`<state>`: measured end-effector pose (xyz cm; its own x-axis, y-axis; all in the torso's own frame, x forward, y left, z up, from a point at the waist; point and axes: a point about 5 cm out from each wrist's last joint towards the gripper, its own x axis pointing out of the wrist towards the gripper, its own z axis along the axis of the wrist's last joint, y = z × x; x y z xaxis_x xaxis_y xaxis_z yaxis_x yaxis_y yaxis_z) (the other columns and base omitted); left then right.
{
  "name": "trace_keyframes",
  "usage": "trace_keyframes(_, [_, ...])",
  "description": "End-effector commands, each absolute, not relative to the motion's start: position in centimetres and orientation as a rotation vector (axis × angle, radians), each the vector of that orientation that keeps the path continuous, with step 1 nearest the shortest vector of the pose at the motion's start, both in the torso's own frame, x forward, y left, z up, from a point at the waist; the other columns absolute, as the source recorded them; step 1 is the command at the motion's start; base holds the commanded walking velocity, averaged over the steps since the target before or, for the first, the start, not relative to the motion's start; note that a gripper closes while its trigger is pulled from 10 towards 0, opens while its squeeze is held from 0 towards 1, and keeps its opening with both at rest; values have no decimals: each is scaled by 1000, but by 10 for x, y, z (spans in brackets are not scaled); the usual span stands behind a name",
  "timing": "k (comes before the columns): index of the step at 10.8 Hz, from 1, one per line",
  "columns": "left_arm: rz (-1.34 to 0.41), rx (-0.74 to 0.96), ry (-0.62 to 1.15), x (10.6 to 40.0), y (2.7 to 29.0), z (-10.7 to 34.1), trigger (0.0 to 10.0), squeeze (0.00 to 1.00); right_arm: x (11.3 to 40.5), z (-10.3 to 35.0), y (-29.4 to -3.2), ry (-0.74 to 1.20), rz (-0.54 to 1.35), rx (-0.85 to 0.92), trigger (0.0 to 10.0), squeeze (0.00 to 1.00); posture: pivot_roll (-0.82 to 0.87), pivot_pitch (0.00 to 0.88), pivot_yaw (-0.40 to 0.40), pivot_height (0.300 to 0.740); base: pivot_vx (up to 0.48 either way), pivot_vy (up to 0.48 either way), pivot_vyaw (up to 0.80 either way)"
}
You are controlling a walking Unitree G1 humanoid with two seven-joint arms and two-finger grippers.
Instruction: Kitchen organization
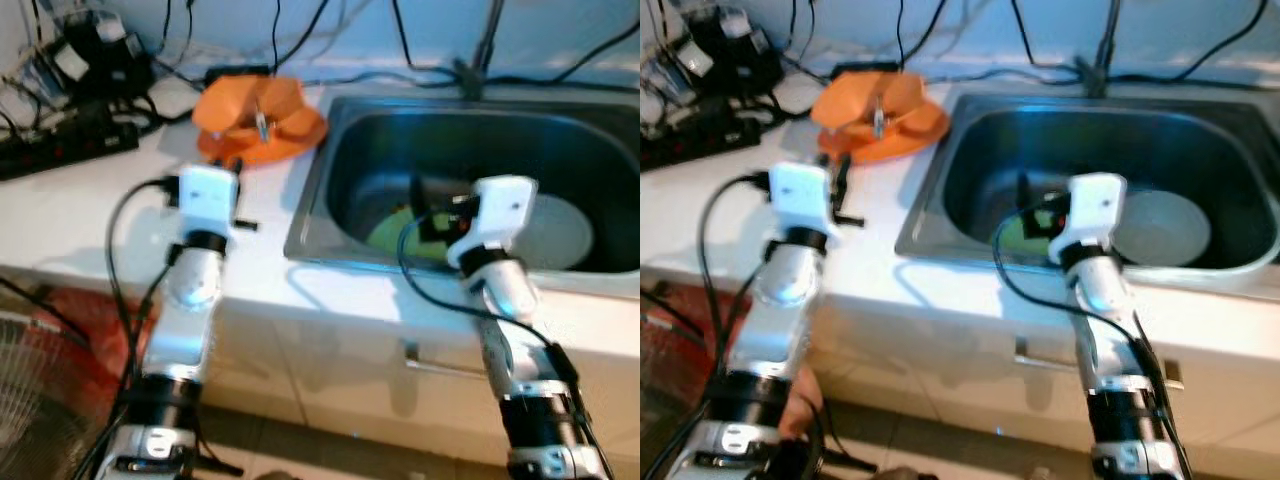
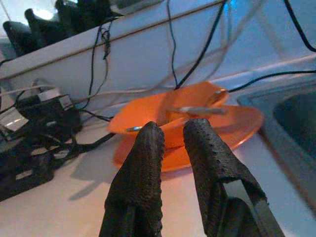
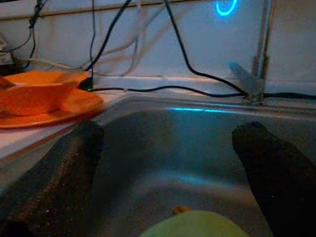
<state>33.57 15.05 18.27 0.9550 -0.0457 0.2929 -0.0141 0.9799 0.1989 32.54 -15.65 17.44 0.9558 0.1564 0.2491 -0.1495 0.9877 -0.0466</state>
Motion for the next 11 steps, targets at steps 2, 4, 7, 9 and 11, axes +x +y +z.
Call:
trace_keyframes(2, [-30,200,-297,336,146,182,10000,0,325,175,-164,-255,132,-31,10000,0,8,98,91,740,289,0,0])
trace_keyframes(4, [-36,198,-297,336,145,181,10000,0,325,175,-163,-256,132,-33,10000,0,5,99,93,740,283,0,0])
trace_keyframes(7, [-68,188,-312,334,140,182,10000,0,325,175,-162,-257,135,-32,10000,0,4,94,95,740,0,0,0])
trace_keyframes(9, [-78,191,-314,334,139,182,10000,0,325,175,-162,-256,133,-32,10000,0,5,96,93,740,0,0,0])
trace_keyframes(11, [-66,185,-304,334,141,180,10000,0,325,176,-164,-257,127,-26,10000,0,5,98,91,740,0,0,0])
